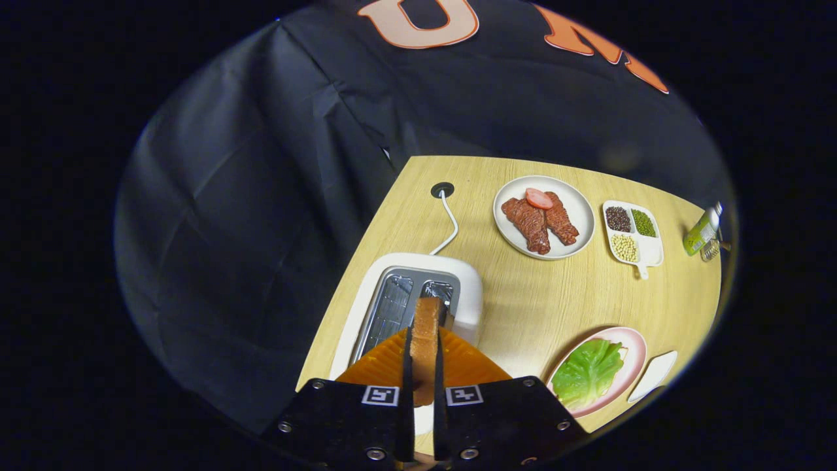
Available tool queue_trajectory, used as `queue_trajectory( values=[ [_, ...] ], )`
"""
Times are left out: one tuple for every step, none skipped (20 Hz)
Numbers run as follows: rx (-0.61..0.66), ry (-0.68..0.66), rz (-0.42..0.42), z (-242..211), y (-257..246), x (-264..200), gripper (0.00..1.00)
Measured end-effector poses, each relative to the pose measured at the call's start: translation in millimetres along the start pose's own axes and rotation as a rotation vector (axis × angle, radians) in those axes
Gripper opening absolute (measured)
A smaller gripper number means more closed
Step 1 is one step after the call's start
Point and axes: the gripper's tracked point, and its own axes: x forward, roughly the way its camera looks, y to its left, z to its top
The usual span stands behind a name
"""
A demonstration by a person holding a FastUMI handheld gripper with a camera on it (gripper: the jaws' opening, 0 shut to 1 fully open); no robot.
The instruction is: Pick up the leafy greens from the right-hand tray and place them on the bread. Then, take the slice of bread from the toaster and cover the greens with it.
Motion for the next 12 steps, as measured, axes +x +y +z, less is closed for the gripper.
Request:
queue_trajectory(
  values=[
    [0.015, -0.013, 0.016, 1.9, -0.1, -5.0, 0.12],
    [0.028, -0.027, 0.033, 5.6, -0.9, -10.7, 0.12],
    [0.045, -0.044, 0.047, 8.9, -2.1, -17.4, 0.12],
    [0.056, -0.054, 0.059, 11.9, -4.8, -23.5, 0.12],
    [0.072, -0.066, 0.075, 13.9, -6.1, -29.4, 0.12],
    [0.089, -0.079, 0.098, 17.0, -7.3, -36.1, 0.12],
    [0.107, -0.097, 0.119, 20.5, -8.0, -43.0, 0.12],
    [0.122, -0.116, 0.133, 24.4, -12.1, -49.8, 0.12],
    [0.132, -0.127, 0.144, 25.9, -15.8, -56.7, 0.12],
    [0.144, -0.143, 0.158, 28.6, -19.2, -64.2, 0.12],
    [0.154, -0.156, 0.17, 29.5, -22.5, -70.2, 0.12],
    [0.167, -0.171, 0.188, 31.5, -26.0, -77.4, 0.12]
  ],
)
